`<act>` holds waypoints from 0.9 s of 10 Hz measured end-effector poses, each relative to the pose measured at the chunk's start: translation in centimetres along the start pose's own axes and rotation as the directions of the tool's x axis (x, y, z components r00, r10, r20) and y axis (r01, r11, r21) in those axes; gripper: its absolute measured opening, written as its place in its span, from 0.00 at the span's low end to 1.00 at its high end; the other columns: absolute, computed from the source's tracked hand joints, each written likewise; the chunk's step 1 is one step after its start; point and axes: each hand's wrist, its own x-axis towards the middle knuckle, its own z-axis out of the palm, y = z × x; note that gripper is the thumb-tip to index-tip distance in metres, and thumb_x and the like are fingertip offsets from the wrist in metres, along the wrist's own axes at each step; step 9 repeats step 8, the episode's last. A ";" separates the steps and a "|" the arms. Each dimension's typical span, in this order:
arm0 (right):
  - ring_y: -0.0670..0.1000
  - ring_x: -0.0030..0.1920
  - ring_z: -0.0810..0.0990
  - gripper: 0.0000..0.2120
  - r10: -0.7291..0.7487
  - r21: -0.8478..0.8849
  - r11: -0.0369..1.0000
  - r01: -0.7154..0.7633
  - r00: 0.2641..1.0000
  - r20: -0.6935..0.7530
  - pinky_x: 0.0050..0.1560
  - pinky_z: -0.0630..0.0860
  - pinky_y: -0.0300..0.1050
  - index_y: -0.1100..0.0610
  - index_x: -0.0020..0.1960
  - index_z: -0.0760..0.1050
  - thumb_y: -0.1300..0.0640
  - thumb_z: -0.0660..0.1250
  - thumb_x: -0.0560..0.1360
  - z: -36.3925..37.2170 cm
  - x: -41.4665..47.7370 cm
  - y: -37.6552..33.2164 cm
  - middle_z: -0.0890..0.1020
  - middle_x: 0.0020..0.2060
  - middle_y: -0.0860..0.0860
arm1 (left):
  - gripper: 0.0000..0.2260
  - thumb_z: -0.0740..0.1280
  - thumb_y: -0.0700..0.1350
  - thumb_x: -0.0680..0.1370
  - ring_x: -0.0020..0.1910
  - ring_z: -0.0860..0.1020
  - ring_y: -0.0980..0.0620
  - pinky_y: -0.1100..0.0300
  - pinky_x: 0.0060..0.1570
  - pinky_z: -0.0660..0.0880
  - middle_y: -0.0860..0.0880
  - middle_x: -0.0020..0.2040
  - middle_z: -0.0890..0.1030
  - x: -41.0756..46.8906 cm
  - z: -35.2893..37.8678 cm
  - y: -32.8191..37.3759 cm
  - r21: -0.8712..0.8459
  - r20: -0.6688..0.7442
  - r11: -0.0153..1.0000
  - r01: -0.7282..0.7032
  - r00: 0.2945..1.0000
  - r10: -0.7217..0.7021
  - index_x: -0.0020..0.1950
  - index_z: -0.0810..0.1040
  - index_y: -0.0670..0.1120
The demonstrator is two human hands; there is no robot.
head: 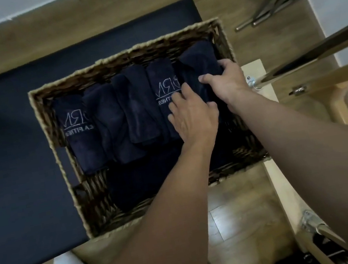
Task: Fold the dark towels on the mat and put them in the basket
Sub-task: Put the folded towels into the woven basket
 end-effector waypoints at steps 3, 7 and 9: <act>0.56 0.60 0.77 0.29 -0.028 -0.277 0.960 0.043 0.998 0.060 0.58 0.72 0.46 0.57 0.69 0.68 0.51 0.74 0.73 3.5 2.8 1.6 0.79 0.59 0.55 | 0.20 0.64 0.44 0.80 0.64 0.69 0.44 0.50 0.59 0.71 0.43 0.70 0.66 3.1 1.0 -2.7 0.461 0.080 0.821 -0.337 0.937 0.339 0.72 0.68 0.44; 0.57 0.59 0.78 0.21 -0.187 -0.517 0.823 0.236 0.972 0.145 0.57 0.72 0.43 0.57 0.68 0.70 0.57 0.67 0.77 1.8 -3.9 -4.9 0.80 0.57 0.55 | 0.16 0.63 0.46 0.80 0.62 0.74 0.44 0.51 0.60 0.73 0.45 0.64 0.76 2.0 -8.3 -1.6 -0.037 0.348 0.994 -0.100 0.931 0.107 0.68 0.72 0.46; 0.51 0.48 0.81 0.11 -0.228 -0.353 0.890 0.289 0.952 0.205 0.51 0.76 0.36 0.56 0.60 0.77 0.56 0.66 0.78 1.7 -7.2 -7.9 0.82 0.48 0.50 | 0.11 0.63 0.47 0.80 0.55 0.78 0.48 0.54 0.53 0.75 0.50 0.54 0.81 1.2 -12.6 -2.4 -0.228 0.190 0.974 -0.015 0.980 0.059 0.61 0.78 0.48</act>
